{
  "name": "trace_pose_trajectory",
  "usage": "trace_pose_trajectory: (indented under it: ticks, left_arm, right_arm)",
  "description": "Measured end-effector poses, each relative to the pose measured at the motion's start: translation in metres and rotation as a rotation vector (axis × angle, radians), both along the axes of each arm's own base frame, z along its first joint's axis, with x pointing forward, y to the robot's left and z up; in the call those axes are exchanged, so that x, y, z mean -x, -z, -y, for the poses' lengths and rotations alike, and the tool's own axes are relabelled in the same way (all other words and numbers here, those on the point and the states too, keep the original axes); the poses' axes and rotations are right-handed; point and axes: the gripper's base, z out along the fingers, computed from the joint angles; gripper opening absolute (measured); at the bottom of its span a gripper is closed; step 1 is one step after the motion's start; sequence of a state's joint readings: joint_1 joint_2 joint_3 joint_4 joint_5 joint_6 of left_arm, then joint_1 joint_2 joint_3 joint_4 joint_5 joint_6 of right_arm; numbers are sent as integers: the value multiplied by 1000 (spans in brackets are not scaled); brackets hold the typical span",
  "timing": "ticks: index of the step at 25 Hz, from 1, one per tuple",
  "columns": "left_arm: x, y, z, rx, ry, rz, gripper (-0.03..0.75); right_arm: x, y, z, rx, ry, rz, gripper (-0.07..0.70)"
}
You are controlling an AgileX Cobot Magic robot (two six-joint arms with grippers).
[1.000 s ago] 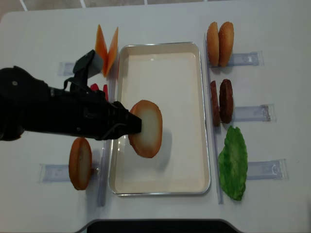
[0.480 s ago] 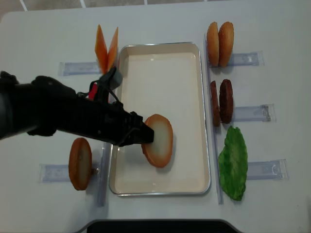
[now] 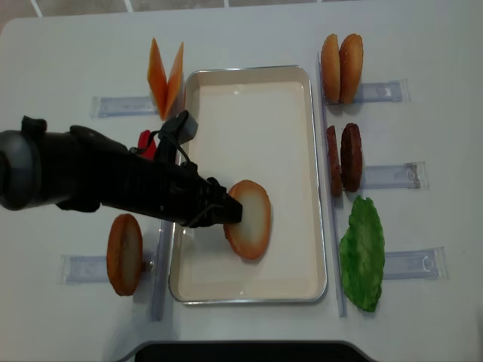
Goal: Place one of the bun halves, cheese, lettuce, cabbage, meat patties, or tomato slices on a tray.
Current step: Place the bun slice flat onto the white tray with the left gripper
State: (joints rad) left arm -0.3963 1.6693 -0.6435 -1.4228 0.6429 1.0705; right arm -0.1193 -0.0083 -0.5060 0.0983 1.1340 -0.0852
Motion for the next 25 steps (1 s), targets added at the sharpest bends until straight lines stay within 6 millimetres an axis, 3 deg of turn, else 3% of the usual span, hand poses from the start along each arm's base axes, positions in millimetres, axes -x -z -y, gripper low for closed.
trace_pose_trajectory:
  ticks: [14,17,22,25]
  left_arm:
    - [-1,4,2,15,24,3,162]
    - [0,5,1,4,25,2,243]
    - [0,9,-4,-59,2,-40,467]
    - [0,7,-9,-84,-18,-63,557]
  right_arm:
    - [0,0,0,0,0,0,580]
    - [0,0,0,0,0,0,580]
    - [0,0,0,0,0,0,580]
    - [0,0,0,0,0,0,580]
